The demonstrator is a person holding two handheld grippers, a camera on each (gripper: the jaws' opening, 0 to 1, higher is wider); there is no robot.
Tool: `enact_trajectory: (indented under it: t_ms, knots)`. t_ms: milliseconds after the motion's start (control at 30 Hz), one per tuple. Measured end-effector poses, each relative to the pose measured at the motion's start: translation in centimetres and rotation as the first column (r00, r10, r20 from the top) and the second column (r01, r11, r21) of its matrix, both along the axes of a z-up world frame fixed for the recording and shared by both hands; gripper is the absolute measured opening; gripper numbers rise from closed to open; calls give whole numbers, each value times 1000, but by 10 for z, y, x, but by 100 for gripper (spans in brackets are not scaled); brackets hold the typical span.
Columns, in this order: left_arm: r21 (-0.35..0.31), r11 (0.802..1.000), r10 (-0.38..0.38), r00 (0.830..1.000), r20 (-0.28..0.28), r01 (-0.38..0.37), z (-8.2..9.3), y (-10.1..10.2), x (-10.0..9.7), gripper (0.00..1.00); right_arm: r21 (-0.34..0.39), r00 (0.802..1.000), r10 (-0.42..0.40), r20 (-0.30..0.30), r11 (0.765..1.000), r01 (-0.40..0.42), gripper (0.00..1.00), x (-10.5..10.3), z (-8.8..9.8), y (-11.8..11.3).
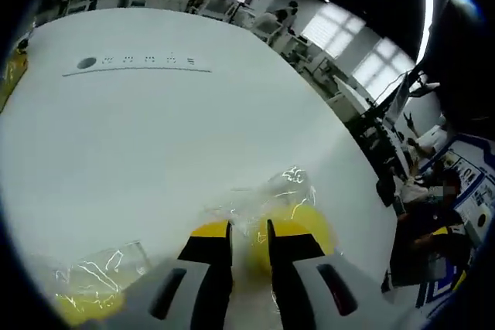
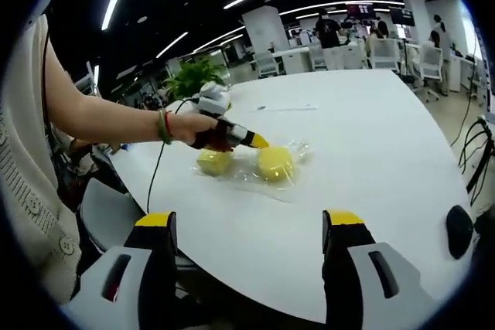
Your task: Compare the silicone blocks by pressing each to a similar depth, holding the contact briefly, and releasing to observe deformation and rebound differences across the visible hardness samples.
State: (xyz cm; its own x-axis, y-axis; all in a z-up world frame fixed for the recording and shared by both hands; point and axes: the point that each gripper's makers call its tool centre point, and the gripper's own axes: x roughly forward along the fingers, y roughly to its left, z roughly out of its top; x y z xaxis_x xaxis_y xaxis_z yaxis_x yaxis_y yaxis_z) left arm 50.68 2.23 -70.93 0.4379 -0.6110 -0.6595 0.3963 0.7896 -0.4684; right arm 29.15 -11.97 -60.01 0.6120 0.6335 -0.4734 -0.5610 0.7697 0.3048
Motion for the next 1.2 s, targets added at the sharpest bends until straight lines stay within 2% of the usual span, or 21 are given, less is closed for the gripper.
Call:
enact_trajectory:
  t_ms: [133,333,500,633,700,800,867,900,1000,1200]
  knots:
    - [64,995,-79,996,48,75,9,10,-14,23,-2,1000,4,15,1000,-4,73,-3,3,11]
    - [145,975,-184,979,92,170,21,27,-37,29,-2,999,16,31,1000,-16,73,-9,8,26]
    - [162,965,-229,965,129,208,36,36,-56,37,-1,999,26,44,1000,-26,74,-14,11,37]
    - [164,963,-243,953,179,215,54,49,-73,41,8,998,27,59,1000,-27,74,-17,16,47]
    - [169,954,-280,938,204,248,65,55,-88,44,14,998,25,60,1000,-26,75,-18,18,51]
    - [175,951,-296,919,259,257,81,66,-107,49,15,997,26,67,1000,-27,75,-20,19,58]
    - [176,955,-281,919,276,239,88,78,-119,53,21,997,29,70,999,-31,76,-22,19,63]
    - [181,955,-280,913,298,234,93,85,-125,54,26,997,35,71,999,-37,76,-24,19,65]
    - [216,958,-261,891,372,190,105,103,-130,58,33,996,52,72,998,-54,77,-28,20,70]
    - [161,976,-201,885,419,146,127,137,-166,68,37,996,54,68,998,-57,80,-31,18,70]
